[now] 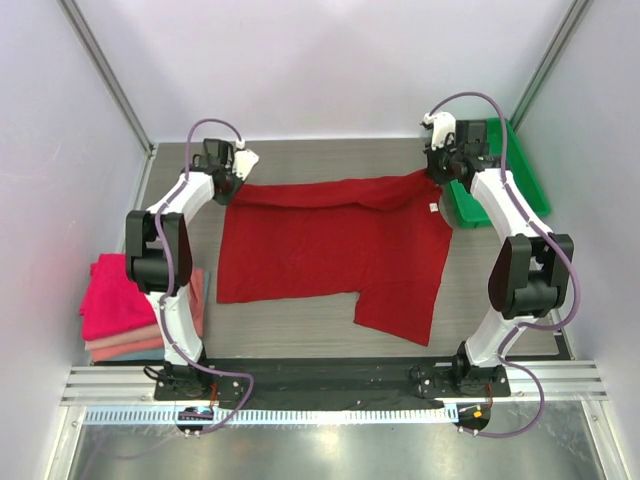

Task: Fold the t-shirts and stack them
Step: Fold the tshirt

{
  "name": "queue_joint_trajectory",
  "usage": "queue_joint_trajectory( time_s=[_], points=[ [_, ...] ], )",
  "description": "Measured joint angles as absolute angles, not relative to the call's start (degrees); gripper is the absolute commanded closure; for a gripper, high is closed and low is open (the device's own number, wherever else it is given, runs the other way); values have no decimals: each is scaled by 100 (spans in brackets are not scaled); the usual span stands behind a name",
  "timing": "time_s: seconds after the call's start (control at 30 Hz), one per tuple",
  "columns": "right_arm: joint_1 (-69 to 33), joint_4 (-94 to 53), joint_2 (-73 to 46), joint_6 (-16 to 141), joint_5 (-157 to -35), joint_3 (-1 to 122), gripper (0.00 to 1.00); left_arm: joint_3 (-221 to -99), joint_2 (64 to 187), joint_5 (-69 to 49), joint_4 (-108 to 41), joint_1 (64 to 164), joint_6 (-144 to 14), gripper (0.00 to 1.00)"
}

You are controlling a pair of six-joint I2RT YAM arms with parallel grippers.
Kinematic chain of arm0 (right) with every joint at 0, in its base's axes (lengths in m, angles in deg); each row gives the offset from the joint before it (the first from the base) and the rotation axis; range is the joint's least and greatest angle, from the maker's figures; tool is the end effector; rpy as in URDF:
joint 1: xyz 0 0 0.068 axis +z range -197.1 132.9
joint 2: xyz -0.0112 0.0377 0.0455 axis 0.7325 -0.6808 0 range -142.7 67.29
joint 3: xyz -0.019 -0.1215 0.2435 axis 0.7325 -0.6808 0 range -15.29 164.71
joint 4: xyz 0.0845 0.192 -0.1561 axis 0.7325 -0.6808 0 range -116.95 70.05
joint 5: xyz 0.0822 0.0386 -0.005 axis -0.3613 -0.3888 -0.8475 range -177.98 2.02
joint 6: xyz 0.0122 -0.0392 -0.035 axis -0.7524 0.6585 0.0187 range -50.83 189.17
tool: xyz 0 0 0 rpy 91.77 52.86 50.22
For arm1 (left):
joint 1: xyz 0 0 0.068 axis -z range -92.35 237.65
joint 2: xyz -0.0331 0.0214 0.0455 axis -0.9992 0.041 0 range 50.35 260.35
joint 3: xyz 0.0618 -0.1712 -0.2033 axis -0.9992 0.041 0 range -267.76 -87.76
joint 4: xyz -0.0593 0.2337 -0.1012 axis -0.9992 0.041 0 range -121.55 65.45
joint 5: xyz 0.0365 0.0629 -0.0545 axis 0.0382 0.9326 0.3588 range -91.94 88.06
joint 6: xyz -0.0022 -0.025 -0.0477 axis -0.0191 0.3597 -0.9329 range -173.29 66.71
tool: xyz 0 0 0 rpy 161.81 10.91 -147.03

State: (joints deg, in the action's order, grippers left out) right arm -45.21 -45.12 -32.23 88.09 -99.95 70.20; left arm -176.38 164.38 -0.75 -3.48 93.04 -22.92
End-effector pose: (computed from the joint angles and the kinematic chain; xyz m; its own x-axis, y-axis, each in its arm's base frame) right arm 0.3998 0.0205 0.3038 -0.5351 -0.3351 -0.7755 -0.3873 0.9131 -0.1272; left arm 0.4379 -0.0405 0.2157 -0.6491 0.5689 -0.5049 0.4750 0.8216 0.3152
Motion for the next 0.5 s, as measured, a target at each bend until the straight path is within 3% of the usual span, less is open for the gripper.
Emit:
queue_joint_trajectory(
  time_s=[0.5],
  points=[
    [-4376,-4708,-2524,8474,-10292,6316,99,-17214,16417,-110,-263,9326,-2290,100]
  ],
)
